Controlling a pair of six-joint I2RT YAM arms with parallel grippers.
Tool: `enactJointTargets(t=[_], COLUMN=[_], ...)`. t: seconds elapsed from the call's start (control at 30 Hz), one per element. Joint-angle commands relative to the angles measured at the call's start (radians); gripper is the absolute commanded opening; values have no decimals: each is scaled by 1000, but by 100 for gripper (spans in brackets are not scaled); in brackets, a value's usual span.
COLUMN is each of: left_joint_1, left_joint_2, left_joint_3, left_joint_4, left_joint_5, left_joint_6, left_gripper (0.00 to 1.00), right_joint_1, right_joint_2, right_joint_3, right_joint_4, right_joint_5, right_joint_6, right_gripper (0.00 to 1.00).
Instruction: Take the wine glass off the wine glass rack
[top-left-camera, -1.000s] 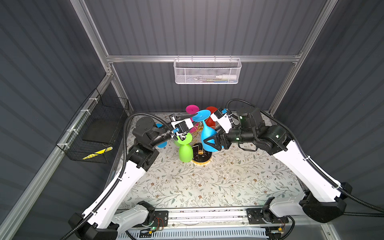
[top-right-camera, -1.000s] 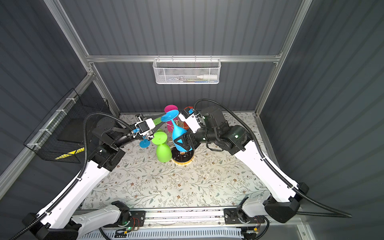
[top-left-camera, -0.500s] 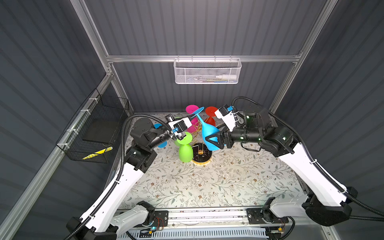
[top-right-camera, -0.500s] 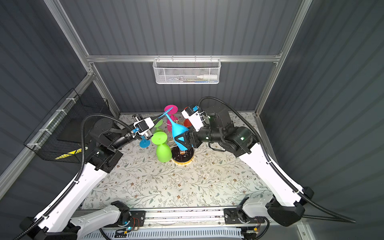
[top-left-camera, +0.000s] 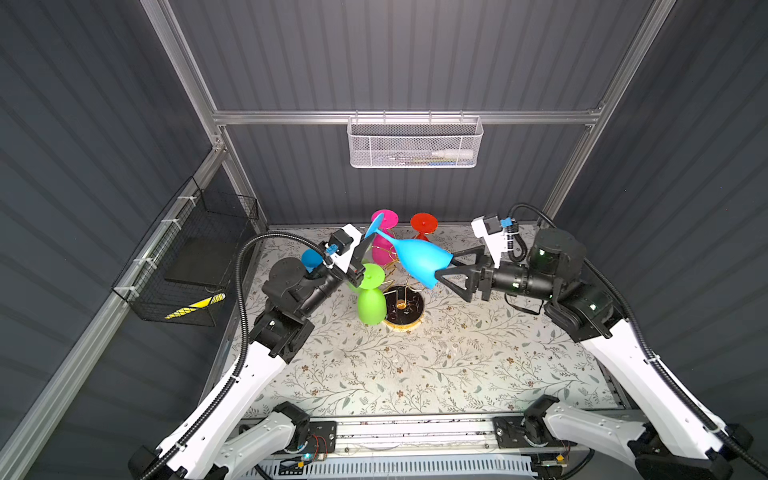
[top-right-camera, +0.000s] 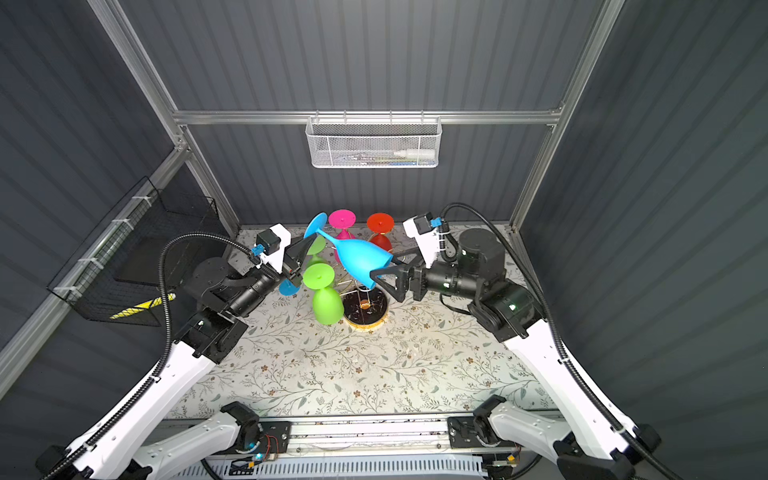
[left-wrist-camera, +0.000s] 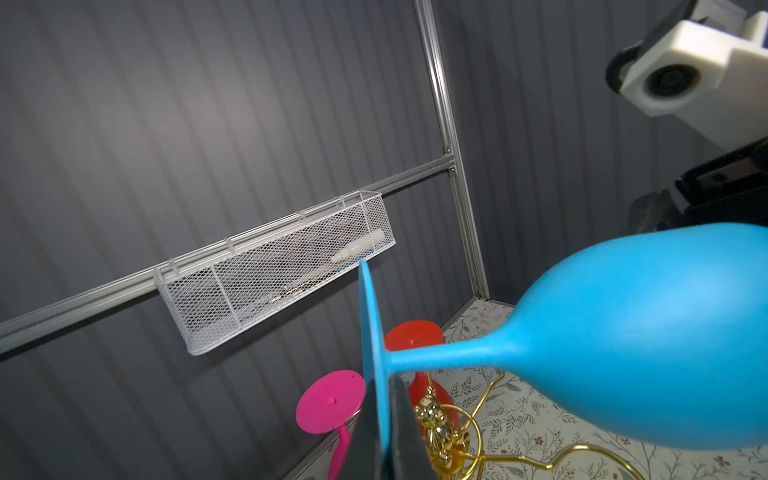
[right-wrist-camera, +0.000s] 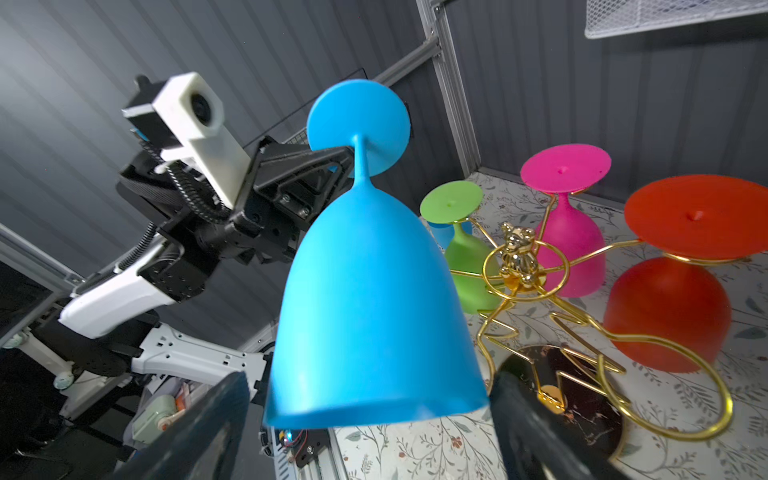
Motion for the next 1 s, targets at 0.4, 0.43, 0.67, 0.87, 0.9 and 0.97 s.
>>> enactJointTargets(t=[0.4, 0.43, 0.67, 0.87, 0.9, 0.97], left_joint_1=[0, 1, 0, 1, 0, 0], left_joint_2=[-50, -49, -47, -39, -39, -39], left_joint_3=[-18, -18, -28, -26, -24, -27], left_joint_4=[40, 35, 47, 48, 47, 47], left_joint_5=[-81, -80, -72, -66, -65, -64], left_joint_6=[-212, -214, -237, -246, -248, -249], left_gripper=[0, 0, 0, 0, 0, 0], right_joint_1=[-43, -42, -43, -40, -39, -38], right_joint_2=[-177, -166, -64, 38, 54, 70], right_joint_3=[-186, -178, -119, -74, -69, -59], right_joint_4=[238, 238, 286, 347, 354, 368], right_joint_5=[121, 130, 91, 58, 57, 51], right_joint_6=[87, 89, 112, 140, 146, 159], right_gripper=[86, 85, 78, 67, 63, 57])
